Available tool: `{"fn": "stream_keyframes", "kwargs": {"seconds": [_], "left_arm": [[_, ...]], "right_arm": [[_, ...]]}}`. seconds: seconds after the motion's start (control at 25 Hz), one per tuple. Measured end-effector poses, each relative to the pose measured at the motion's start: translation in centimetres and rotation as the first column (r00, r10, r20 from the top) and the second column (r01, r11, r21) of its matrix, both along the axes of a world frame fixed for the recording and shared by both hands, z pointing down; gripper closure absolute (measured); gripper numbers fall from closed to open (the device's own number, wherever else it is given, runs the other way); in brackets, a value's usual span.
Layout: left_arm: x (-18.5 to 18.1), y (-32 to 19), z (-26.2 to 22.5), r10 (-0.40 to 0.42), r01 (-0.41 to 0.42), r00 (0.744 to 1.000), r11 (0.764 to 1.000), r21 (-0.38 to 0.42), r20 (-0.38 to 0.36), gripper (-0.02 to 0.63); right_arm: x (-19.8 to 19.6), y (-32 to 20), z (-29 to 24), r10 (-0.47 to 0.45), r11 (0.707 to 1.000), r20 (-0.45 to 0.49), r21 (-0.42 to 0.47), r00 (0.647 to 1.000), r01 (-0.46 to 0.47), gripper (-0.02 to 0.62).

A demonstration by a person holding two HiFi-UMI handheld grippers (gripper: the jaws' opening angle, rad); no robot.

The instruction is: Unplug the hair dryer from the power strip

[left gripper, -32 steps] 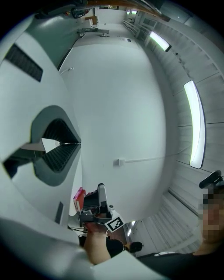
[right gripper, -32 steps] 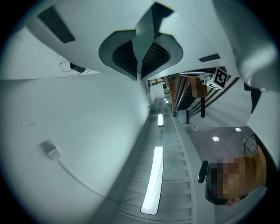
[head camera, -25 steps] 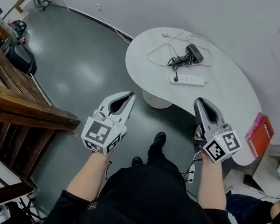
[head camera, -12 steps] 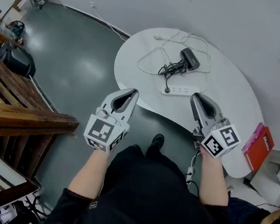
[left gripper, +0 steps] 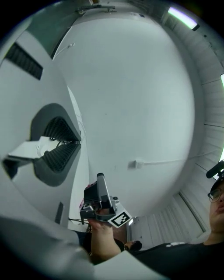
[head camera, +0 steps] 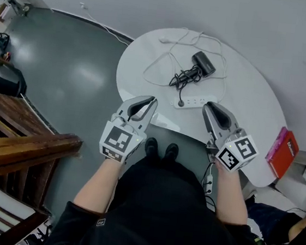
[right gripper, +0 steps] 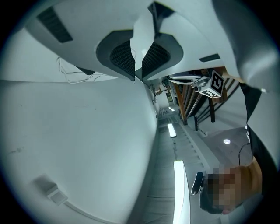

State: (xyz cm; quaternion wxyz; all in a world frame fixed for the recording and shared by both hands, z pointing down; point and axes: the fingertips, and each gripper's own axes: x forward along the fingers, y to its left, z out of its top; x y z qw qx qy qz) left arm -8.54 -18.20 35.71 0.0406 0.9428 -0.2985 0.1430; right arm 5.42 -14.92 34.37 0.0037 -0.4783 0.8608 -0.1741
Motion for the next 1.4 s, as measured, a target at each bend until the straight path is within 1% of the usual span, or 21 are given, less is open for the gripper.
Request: {"fn": "stream_keyframes", "kwargs": {"seconds": [0.12,0.2,0.52,0.68,0.72,0.76,0.88,1.0,1.16,1.28,1.4], "left_arm": [[1.0,-0.8,1.9,0.085,-0.084,0.996,0.996,-0.009,0.025,0.589],[1.8,-1.3,3.6,0.125,-0.123,0.991,0.992,-0.032,0.038,0.589],[5.6,-2.3,10.5,0.238,-0.225,0.966,0.966,-0.127,0.096,0.589],[7.3,-2.6,14.1,0.299,-0.277,0.945,0.947,-0.162,0.132,0.581],[7.7,-2.6,14.9,0.316,-0.292,0.939,0.942,-0.167,0.139,0.536],[8.0,-2.5,15.6,0.333,-0.307,0.932,0.936,-0.171,0.144,0.473],[8.9,-2.2,17.3,0.377,-0.349,0.913,0.92,-0.18,0.158,0.424],[9.4,-2.2,19.2,0.413,-0.38,0.891,0.906,-0.188,0.189,0.389],[10.2,-2.0,20.9,0.451,-0.413,0.865,0.889,-0.196,0.219,0.358],[10.7,-1.7,21.8,0.471,-0.429,0.853,0.878,-0.211,0.225,0.339],[11.0,-1.5,22.4,0.483,-0.437,0.844,0.872,-0.222,0.232,0.337]], "right_arm": [[-0.4,-0.9,0.8,0.03,1.0,-0.022,-0.005,0.999,-0.03,0.557],[-0.6,-1.2,1.8,0.039,0.999,-0.038,-0.02,0.998,-0.04,0.557],[0.2,-1.4,7.1,0.036,0.994,-0.049,-0.103,0.998,-0.04,0.557],[0.1,-2.2,10.3,0.021,0.99,-0.032,-0.142,0.999,-0.026,0.557],[0.0,-2.3,11.0,0.016,0.989,-0.027,-0.149,1.0,-0.02,0.557],[-0.2,-2.4,11.6,0.01,0.988,-0.021,-0.156,1.0,-0.013,0.557],[-0.3,-2.7,13.0,-0.004,0.985,-0.012,-0.171,1.0,0.002,0.557],[-0.2,-3.2,14.2,-0.014,0.984,-0.014,-0.177,1.0,0.011,0.557],[-0.6,-3.5,15.4,-0.036,0.982,-0.01,-0.187,0.999,0.034,0.557],[-1.1,-3.7,15.9,-0.048,0.982,-0.005,-0.182,0.999,0.046,0.552],[-1.7,-3.8,16.5,-0.063,0.98,-0.016,-0.188,0.998,0.059,0.518]]}}
